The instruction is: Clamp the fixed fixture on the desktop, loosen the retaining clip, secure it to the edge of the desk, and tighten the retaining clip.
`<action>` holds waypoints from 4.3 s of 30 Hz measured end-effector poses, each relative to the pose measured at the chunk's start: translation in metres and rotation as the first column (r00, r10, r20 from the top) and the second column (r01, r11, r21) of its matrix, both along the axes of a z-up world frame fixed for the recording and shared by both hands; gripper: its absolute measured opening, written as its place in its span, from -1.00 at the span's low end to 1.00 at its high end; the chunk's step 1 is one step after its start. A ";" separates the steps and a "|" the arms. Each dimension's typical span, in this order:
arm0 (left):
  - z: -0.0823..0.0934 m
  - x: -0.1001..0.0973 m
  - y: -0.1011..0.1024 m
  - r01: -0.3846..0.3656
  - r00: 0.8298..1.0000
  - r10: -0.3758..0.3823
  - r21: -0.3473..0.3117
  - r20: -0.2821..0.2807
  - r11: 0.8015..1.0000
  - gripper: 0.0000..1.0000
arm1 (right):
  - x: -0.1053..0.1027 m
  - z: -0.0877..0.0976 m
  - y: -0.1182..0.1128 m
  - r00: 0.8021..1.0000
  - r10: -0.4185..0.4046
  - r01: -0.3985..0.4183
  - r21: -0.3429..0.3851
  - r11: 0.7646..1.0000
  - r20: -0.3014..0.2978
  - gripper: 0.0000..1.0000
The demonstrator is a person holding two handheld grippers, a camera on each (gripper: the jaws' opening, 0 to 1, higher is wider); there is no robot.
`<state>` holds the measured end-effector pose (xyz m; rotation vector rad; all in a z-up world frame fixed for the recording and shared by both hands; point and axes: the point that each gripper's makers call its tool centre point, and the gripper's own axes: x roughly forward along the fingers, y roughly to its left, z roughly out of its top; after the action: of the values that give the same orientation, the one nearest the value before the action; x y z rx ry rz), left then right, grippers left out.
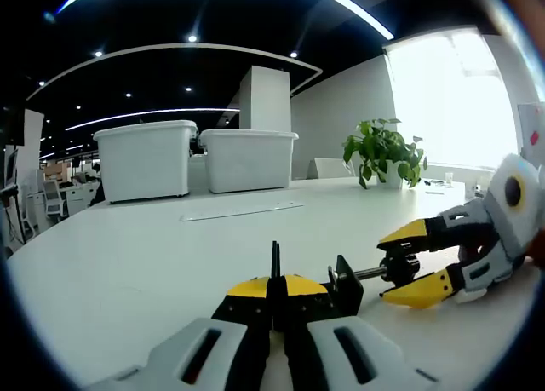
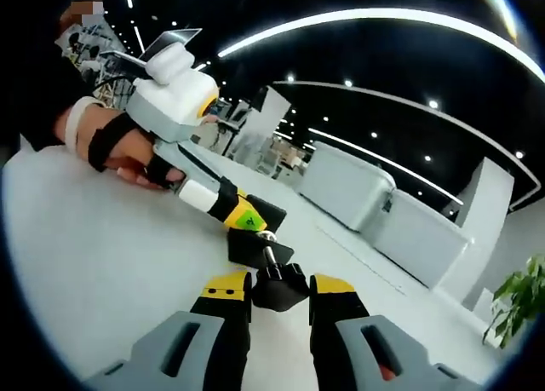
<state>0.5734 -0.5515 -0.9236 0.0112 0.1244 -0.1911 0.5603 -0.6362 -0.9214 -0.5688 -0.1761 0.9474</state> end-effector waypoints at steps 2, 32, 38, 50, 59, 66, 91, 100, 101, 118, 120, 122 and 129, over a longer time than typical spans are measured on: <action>0.000 0.000 0.000 0.000 1.000 0.000 0.000 0.000 1.000 -0.92 | -0.005 0.001 0.001 1.000 0.002 -0.002 0.004 1.000 -0.008 -0.50; -0.001 0.001 -0.001 0.005 1.000 -0.005 0.000 0.001 1.000 -0.92 | 0.013 -0.007 -0.016 0.506 0.214 0.297 0.402 0.866 -0.835 -0.39; -0.001 0.001 -0.001 0.007 1.000 -0.007 -0.001 0.000 1.000 -0.92 | 0.010 -0.014 -0.015 0.438 0.214 0.336 0.380 0.862 -0.873 -0.46; 0.000 0.000 -0.001 0.010 1.000 -0.010 0.000 0.001 1.000 -0.92 | 0.010 -0.011 -0.013 0.443 0.231 0.315 0.391 0.865 -0.866 -0.56; 0.000 0.000 -0.001 0.006 1.000 -0.006 0.002 0.001 1.000 -0.92 | 0.005 -0.001 -0.010 0.696 0.140 0.186 0.365 0.912 -0.705 -0.61; 0.000 0.000 0.001 -0.001 1.000 0.001 0.000 0.001 1.000 -0.92 | -0.001 0.003 -0.006 0.867 0.057 0.102 0.287 0.953 -0.495 -0.61; -0.001 0.000 0.002 -0.008 1.000 0.008 -0.002 -0.002 1.000 -0.92 | -0.013 0.004 0.002 0.977 -0.012 0.031 -0.087 0.996 0.214 -0.61; -0.001 0.000 0.002 -0.008 1.000 0.008 -0.001 -0.001 1.000 -0.92 | -0.012 0.007 0.000 0.987 -0.019 0.029 -0.061 0.998 0.159 -0.54; -0.001 0.000 0.002 -0.008 1.000 0.008 0.000 -0.001 1.000 -0.92 | -0.013 0.006 0.000 0.993 -0.017 0.022 -0.039 0.999 0.120 -0.50; 0.000 0.000 0.001 -0.004 1.000 0.004 0.007 0.001 1.000 -0.92 | 0.002 -0.001 -0.007 0.741 0.109 0.157 0.330 0.931 -0.663 -0.18; 0.000 0.001 0.001 -0.004 1.000 0.004 0.006 0.001 1.000 -0.92 | 0.007 -0.009 -0.009 0.706 0.094 0.183 0.310 0.933 -0.701 -0.25; 0.000 0.001 0.001 -0.004 1.000 0.004 0.007 0.001 1.000 -0.92 | 0.010 -0.009 -0.009 0.660 0.115 0.213 0.332 0.919 -0.743 -0.34; 0.000 0.000 0.001 -0.002 1.000 0.002 0.006 0.001 1.000 -0.92 | 0.014 -0.014 -0.016 0.503 0.171 0.313 0.363 0.878 -0.847 -0.43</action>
<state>0.5735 -0.5506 -0.9235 0.0170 0.1241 -0.1890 0.5744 -0.6521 -0.9352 0.4273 0.5379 0.9572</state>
